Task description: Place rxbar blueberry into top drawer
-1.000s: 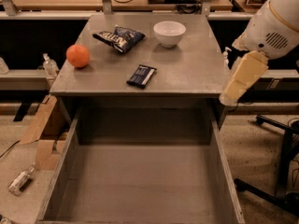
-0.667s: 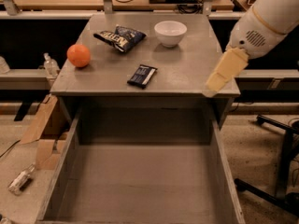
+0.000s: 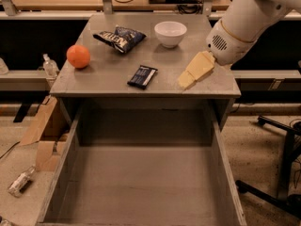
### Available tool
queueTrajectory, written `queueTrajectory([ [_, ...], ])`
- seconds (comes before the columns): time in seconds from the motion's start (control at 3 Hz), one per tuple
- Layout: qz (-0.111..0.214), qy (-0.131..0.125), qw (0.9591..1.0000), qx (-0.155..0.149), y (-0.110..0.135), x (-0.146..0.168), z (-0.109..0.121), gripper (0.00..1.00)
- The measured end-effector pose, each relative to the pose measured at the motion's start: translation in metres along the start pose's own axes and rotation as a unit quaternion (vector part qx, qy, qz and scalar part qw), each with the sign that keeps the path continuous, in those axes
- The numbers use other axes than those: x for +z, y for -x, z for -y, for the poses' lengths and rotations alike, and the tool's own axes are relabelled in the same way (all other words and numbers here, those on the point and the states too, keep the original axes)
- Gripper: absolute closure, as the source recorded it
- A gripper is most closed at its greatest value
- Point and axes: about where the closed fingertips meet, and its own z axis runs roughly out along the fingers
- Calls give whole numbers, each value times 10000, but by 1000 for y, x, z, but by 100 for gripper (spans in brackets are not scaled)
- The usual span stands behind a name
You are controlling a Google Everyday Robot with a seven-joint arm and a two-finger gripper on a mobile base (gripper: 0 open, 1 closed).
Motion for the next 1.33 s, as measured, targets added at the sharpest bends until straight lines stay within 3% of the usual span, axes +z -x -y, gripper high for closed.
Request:
queueTrajectory([
  [0.33,15,-4,9992,388,1,0,-1,0],
  [0.67,134,-257,9979,575,21,3,-2,0],
  [1.0,-55,-1025,9901,955,72,8,-3,0],
  [1.33,-189,-1645,9738,1561,114,11,0,0],
])
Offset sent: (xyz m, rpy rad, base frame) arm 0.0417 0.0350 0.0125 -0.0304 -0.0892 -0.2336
